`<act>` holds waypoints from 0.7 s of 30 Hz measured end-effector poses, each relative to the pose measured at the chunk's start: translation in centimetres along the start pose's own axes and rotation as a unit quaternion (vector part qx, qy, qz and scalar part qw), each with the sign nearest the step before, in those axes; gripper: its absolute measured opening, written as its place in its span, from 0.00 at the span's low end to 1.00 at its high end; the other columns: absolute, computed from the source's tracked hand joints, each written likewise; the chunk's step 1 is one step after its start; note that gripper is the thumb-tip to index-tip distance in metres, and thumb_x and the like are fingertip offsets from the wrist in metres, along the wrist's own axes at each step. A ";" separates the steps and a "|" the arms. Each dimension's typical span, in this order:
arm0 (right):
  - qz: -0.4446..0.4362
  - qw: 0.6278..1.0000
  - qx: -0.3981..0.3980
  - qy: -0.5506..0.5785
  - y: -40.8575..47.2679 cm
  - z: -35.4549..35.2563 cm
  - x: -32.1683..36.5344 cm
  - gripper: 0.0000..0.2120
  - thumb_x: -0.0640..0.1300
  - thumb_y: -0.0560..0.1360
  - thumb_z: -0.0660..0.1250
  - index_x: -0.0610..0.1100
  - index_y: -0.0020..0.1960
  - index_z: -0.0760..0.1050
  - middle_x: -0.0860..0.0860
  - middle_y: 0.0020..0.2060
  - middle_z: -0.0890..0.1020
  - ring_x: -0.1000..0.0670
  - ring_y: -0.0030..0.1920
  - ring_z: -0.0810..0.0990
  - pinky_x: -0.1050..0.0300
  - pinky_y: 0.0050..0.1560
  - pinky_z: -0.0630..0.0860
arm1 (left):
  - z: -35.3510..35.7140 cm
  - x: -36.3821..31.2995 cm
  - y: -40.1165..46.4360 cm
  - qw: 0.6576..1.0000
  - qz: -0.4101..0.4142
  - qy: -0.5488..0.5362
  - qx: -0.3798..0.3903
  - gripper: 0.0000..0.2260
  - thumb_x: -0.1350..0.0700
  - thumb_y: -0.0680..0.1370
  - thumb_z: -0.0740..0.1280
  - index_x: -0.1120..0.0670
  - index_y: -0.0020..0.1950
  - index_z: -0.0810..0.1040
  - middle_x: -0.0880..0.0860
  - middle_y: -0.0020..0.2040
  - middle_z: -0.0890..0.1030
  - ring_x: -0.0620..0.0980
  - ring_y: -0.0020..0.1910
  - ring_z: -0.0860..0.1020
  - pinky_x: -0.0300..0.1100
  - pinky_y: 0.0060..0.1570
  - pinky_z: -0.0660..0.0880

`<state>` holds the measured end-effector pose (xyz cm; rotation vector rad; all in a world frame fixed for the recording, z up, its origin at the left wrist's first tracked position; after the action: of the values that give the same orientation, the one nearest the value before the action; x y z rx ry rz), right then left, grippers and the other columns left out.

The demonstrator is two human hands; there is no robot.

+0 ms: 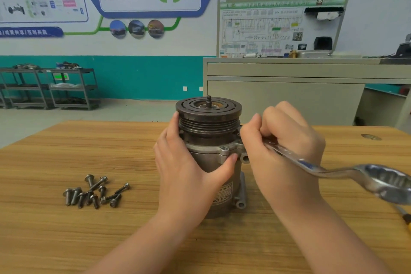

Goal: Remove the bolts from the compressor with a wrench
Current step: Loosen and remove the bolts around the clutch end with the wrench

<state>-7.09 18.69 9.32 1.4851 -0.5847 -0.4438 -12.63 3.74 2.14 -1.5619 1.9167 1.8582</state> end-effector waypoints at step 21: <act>0.422 0.848 -0.010 0.321 -1.9 0.8 -8.7 0.19 0.54 0.68 0.75 0.51 0.26 0.69 0.51 0.22 0.74 0.52 0.23 0.76 0.60 0.24 0.71 | 0.1 -0.1 0.0 1.000 0.005 0.001 0.018 0.50 0.38 0.62 0.73 0.50 0.78 0.52 0.48 0.69 0.63 0.47 0.69 0.60 0.51 0.71 0.62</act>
<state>-14.28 23.33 6.61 1.1078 -0.6135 0.7165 -12.60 3.84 2.17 -1.5483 1.9508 1.8169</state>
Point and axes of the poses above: each hand's wrist, its own y-axis towards the middle knuckle, its own z-axis out of the palm, x = y × z, the point moved 8 cm from there along y, towards the middle knuckle
